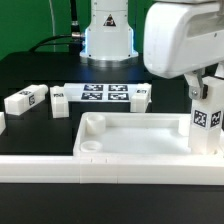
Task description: Assemble desk
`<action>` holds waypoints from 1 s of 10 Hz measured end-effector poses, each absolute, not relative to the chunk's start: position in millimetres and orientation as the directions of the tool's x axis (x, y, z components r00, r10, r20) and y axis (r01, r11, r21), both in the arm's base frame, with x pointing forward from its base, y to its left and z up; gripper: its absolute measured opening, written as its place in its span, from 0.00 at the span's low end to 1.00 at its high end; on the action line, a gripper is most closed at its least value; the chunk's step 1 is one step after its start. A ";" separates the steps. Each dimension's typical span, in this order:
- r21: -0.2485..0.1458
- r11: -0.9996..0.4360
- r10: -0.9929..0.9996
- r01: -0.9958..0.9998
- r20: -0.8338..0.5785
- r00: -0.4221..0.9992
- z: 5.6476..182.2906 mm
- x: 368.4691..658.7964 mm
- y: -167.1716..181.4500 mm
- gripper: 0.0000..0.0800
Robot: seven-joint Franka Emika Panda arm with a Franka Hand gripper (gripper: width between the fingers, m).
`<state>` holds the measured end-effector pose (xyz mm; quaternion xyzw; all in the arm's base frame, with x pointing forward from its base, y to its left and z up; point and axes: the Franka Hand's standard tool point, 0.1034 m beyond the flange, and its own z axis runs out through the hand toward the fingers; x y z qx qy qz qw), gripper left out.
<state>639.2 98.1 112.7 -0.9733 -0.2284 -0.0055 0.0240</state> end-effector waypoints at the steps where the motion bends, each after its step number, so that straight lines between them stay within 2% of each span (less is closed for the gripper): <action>1: -0.053 -0.944 0.325 0.326 0.018 0.945 113.0 639.3 98.2 0.36; 6: -0.064 -0.987 -0.147 -0.147 -0.013 0.989 112.1 637.5 99.6 0.36; 10: -0.047 -0.928 -0.370 -0.370 -0.025 0.929 112.1 636.9 93.4 0.37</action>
Offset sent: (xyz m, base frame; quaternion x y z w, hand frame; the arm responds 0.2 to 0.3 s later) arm -0.0087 0.0015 -0.0024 0.0295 -0.0049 0.2346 0.9716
